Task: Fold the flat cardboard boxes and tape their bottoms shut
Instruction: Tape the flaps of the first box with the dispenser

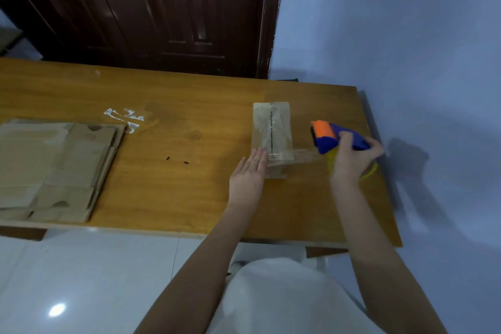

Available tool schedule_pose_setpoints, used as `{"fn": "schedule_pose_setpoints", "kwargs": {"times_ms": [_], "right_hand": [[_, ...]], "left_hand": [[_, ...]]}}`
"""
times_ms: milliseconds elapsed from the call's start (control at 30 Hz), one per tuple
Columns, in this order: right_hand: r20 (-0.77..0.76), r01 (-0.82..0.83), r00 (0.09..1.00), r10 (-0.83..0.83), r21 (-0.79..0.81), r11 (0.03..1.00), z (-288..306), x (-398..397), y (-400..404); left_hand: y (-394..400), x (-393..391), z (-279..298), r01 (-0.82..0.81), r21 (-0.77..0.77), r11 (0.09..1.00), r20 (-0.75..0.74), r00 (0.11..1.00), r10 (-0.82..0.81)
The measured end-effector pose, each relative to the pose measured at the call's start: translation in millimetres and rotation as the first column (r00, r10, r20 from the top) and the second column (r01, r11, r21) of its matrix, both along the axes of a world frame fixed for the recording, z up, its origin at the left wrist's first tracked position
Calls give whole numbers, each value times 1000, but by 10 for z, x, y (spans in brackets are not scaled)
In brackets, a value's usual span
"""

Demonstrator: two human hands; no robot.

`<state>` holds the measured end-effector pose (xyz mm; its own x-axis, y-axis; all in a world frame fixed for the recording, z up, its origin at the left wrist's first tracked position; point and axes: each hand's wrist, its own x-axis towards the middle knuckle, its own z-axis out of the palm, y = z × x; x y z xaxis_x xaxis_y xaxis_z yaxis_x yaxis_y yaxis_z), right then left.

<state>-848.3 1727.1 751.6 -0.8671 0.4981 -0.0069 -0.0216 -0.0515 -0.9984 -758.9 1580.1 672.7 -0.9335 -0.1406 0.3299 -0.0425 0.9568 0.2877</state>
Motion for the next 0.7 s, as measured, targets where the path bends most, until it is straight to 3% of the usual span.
{"fn": "schedule_pose_setpoints", "kwargs": {"times_ms": [133,200,300,533,700], "right_hand": [[-39,-291,949,314,281,914,26,74,263],[-28,-361,918,396,357,862,-68,140,270],[-13,-400,896,445,415,817,-146,159,283],[50,-421,887,458,491,763,-262,130,293],[55,-419,891,451,481,770,-347,162,237]], "left_hand": [[63,-77,20,7,-23,1000,24,1000,-7],[52,-74,-10,17,-19,1000,29,999,-16],[59,-41,-40,35,-65,997,3,999,-34],[117,-71,40,23,-78,997,93,996,-15],[61,-57,73,-35,-104,994,77,996,44]]}}
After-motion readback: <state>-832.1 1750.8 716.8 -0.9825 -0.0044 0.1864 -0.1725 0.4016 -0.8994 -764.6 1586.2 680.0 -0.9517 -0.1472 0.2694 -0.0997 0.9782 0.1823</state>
